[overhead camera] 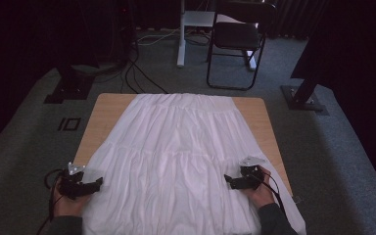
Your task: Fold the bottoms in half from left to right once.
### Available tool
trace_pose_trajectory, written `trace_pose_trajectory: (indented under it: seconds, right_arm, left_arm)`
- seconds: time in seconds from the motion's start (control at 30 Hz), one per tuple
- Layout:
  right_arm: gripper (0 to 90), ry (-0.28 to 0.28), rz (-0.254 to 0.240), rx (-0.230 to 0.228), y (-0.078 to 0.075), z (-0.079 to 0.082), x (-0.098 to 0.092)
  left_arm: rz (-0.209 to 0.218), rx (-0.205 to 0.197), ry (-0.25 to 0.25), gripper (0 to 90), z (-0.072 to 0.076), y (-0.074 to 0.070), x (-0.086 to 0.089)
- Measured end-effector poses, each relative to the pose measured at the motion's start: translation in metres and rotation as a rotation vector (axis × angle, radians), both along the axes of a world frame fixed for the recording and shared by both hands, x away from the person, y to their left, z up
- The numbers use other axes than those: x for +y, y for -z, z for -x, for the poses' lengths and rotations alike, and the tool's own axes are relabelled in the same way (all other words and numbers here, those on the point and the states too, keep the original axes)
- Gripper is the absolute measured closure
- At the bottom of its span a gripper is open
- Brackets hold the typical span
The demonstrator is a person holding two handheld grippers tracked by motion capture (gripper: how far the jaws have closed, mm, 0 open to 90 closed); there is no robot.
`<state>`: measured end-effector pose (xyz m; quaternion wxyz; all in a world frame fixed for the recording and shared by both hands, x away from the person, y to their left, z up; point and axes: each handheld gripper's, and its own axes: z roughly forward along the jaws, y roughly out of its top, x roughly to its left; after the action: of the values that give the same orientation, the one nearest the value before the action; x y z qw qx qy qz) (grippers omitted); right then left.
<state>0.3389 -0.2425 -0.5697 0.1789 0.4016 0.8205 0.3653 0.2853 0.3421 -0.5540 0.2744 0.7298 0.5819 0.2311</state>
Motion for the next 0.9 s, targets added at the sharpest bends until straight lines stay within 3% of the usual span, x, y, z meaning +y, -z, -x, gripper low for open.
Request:
trace_pose_trajectory:
  seconds: [0.1,0.13,0.17,0.2,0.23,0.27,0.3,0.33,0.37,0.47,0.6,0.63,0.67,0.7,0.77,0.87,0.9]
  right_arm:
    - [12.4,0.004,-0.002,-0.002,0.000,0.001,0.000]
    - [23.4,0.016,0.000,0.004,-0.002,0.003,-0.001]
    - [23.4,0.016,0.000,0.004,-0.002,0.003,-0.001]
    - [38.0,-0.002,-0.007,0.022,-0.009,0.007,-0.005]
    - [38.0,-0.002,-0.007,0.022,-0.009,0.007,-0.005]
    - [41.0,0.032,-0.004,-0.010,-0.019,0.013,-0.013]
    - [42.1,0.048,-0.006,-0.027,-0.026,0.017,-0.019]
    - [42.1,0.048,-0.006,-0.027,-0.026,0.017,-0.019]
    - [43.3,0.074,-0.005,-0.039,-0.033,0.020,-0.027]
    - [44.0,0.192,0.051,-0.052,-0.046,0.032,-0.055]
    - [40.5,0.316,0.084,-0.040,-0.040,0.050,-0.098]
    - [38.0,0.351,0.075,0.016,-0.028,0.057,-0.115]
    - [38.0,0.351,0.075,0.016,-0.028,0.057,-0.115]
    - [34.6,0.360,0.075,0.052,-0.016,0.062,-0.124]
    - [34.0,0.360,0.078,0.060,-0.012,0.064,-0.126]
    - [34.0,0.360,0.034,0.081,-0.008,0.064,-0.132]
    - [42.1,0.357,0.020,0.081,-0.008,0.062,-0.133]
  left_arm:
    - [-0.002,0.007,0.009,14.5,0.001,-0.001,0.000]
    - [-0.004,0.010,0.007,17.4,0.002,-0.001,0.000]
    - [-0.004,0.009,0.008,17.4,0.002,-0.003,0.000]
    - [0.003,0.005,0.012,37.0,0.003,-0.004,0.000]
    - [0.002,0.003,0.019,37.0,0.005,-0.005,0.000]
    - [0.006,-0.001,0.026,52.0,0.006,-0.006,0.000]
    - [0.010,-0.002,0.033,59.6,0.007,-0.006,0.001]
    - [0.010,-0.003,0.038,59.6,0.008,-0.007,0.001]
    - [0.013,-0.003,0.049,68.2,0.009,-0.007,0.002]
    - [0.009,-0.004,0.077,84.1,0.010,-0.007,-0.001]
    - [-0.060,-0.002,0.079,86.4,0.010,-0.008,-0.006]
    - [-0.076,-0.005,0.069,86.9,0.010,-0.009,-0.006]
    - [-0.091,-0.002,0.060,86.9,0.010,-0.009,-0.005]
    - [-0.106,-0.003,0.053,87.1,0.010,-0.010,-0.004]
    - [-0.135,-0.005,0.032,87.2,0.010,-0.011,0.000]
    - [-0.164,-0.022,-0.005,87.4,0.009,-0.015,0.011]
    - [-0.173,-0.030,-0.022,87.6,0.008,-0.016,0.016]
